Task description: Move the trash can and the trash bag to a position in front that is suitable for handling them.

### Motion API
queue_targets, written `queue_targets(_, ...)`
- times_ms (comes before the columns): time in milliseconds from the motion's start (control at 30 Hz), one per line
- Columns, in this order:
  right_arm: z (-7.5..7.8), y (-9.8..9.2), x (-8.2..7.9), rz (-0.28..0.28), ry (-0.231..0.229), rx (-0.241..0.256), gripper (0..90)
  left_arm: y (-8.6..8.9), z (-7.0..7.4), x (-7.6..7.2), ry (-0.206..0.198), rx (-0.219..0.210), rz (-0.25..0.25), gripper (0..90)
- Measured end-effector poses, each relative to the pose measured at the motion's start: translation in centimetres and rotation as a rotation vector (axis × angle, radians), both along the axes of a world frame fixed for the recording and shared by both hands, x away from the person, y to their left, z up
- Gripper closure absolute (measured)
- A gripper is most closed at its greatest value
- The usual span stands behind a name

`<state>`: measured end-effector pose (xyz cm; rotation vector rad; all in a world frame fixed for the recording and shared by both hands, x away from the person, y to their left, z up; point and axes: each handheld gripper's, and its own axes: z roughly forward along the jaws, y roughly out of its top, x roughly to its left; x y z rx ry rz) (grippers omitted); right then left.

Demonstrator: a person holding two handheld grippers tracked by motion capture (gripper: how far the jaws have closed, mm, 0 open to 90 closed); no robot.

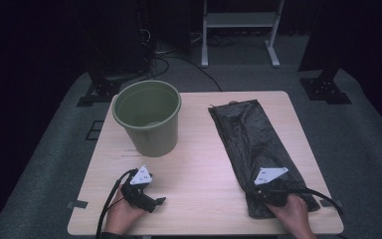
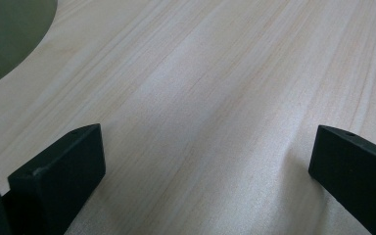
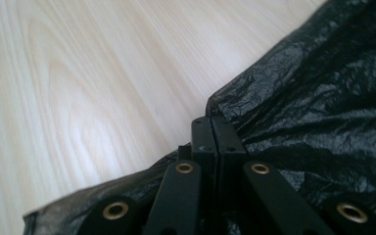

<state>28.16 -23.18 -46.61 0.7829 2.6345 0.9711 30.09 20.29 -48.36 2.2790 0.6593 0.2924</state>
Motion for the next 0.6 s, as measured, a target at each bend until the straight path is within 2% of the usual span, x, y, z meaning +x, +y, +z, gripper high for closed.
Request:
queue_targets(233,-0.2,-4.3,-1.9,-0.047,0.013,0.032,85.5,0.0,0.0,0.0,0.0,0.0,0.005,0.0)
queue_targets(300,0.0,-5.1,-2.2,-0.064,0.009,0.047,79.2,0.0,0.0,0.0,0.0,0.0,0.005,0.0)
queue_targets(433,1.4,-5.5,-2.1,-0.085,-0.041,0.079,66.5,0.0,0.0,-0.1,0.0,0.0,0.005,0.0)
queue_targets(533,2.6,-5.4,-1.4,-0.093,-0.074,0.097,57.7,0.0,0.0,0.0,0.0,0.0,0.005,0.0)
queue_targets(600,3.2,-5.3,-0.4,-0.113,-0.082,0.099,47.8,0.0,0.0,0.0,0.0,0.0,0.005,0.0)
